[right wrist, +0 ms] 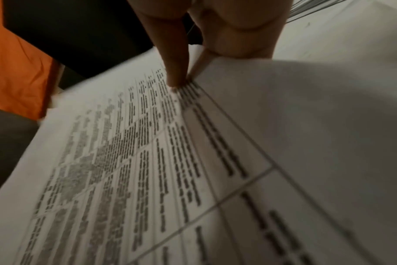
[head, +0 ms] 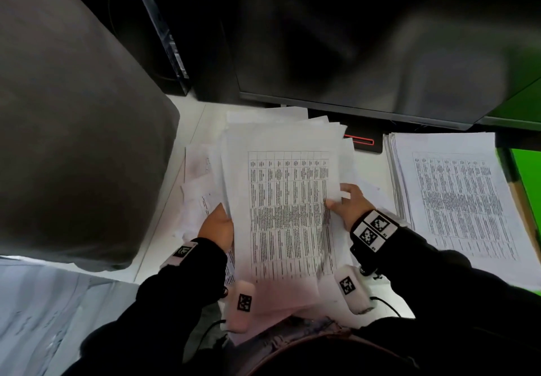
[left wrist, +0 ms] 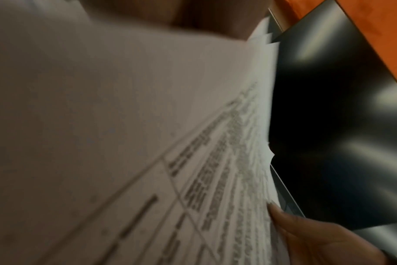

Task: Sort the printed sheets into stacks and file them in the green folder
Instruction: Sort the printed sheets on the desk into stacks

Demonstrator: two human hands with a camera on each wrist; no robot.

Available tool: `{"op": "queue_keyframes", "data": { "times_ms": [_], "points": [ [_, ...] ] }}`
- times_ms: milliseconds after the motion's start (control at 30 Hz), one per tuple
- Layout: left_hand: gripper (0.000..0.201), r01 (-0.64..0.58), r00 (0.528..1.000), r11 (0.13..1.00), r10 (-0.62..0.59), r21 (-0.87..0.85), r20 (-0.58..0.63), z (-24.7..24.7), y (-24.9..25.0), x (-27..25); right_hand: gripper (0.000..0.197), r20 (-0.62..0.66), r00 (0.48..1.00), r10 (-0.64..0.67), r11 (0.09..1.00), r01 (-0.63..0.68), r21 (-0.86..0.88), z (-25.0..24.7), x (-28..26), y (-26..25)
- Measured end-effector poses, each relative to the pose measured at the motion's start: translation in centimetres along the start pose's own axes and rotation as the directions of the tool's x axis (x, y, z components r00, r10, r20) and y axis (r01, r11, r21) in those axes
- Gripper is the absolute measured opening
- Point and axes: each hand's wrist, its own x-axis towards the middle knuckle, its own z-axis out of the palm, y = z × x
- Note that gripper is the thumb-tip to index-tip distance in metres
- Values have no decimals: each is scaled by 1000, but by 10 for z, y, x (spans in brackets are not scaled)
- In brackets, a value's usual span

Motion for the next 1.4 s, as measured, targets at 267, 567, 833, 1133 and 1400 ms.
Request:
{"op": "queue_keyframes", "data": {
  "times_ms": [267,567,833,1133,1400],
  "points": [
    [23,106,994,994,-106,-15,26,23,2,3,8,1,997,72,938,-67,-340,-30,8,10],
    [72,142,904,977,-193,-157,-382,27,-11,-5,39,-72,982,177,909,-191,-370,-53,13,42],
    [22,263,938,902,-322,-343,-126,37,-4,1,38,-22,989,149,877,-142,-458,-52,8,34],
    [14,98,989,993,-90,64,-114,-8,15,6,39,2,1000,0,958,0,-288,-50,4,5],
    [25,110,992,981,-118,159,38,-2,26,-16,30,128,989,-77,971,103,-214,-30,0,5]
  ]
}}
